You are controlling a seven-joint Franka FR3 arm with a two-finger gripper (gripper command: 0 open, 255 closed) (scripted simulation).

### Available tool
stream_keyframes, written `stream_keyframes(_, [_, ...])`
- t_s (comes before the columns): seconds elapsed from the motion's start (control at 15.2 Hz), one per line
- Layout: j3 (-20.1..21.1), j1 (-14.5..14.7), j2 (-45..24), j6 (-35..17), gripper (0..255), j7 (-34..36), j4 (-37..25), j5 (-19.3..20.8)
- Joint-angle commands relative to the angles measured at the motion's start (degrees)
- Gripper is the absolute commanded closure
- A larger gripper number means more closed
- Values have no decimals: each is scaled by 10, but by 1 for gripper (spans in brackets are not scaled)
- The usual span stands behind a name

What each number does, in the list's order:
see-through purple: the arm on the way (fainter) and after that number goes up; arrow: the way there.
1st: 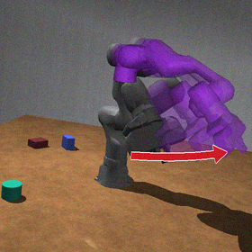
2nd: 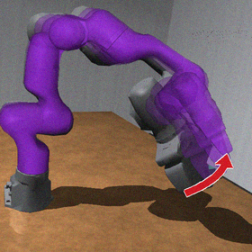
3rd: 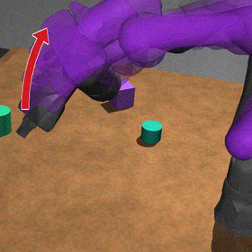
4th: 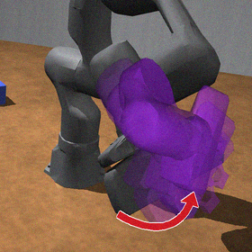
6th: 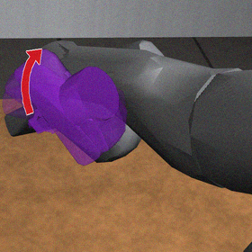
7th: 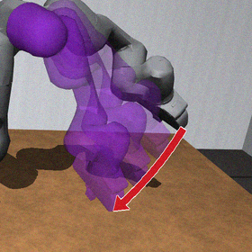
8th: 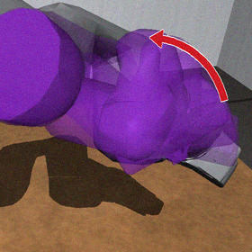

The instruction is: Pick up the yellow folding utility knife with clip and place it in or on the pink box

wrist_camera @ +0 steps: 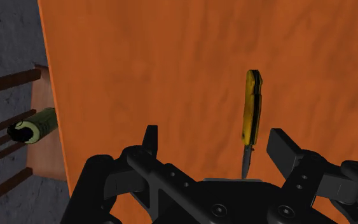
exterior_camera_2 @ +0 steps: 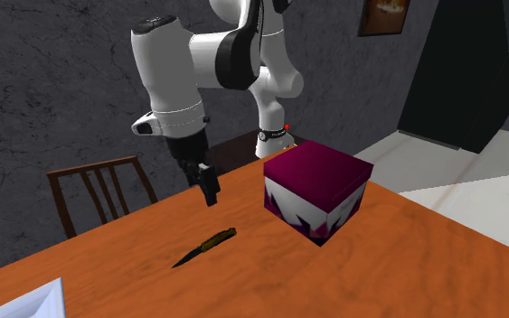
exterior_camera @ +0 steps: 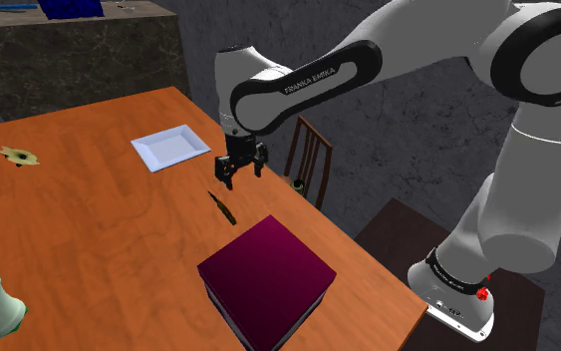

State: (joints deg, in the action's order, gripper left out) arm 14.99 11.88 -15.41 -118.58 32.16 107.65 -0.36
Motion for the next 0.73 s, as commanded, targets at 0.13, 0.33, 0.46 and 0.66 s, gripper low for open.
stream_keyframes(0.13, [-1, 28, -98, 4, 0, 30, -95, 31])
stream_keyframes(0.33, [-5, 50, -169, 18, 0, 44, -174, 50])
stream_keyframes(0.46, [-7, 51, -175, 5, 0, 45, -167, 51])
stream_keyframes(0.66, [-8, 53, -184, -14, 0, 47, -157, 54])
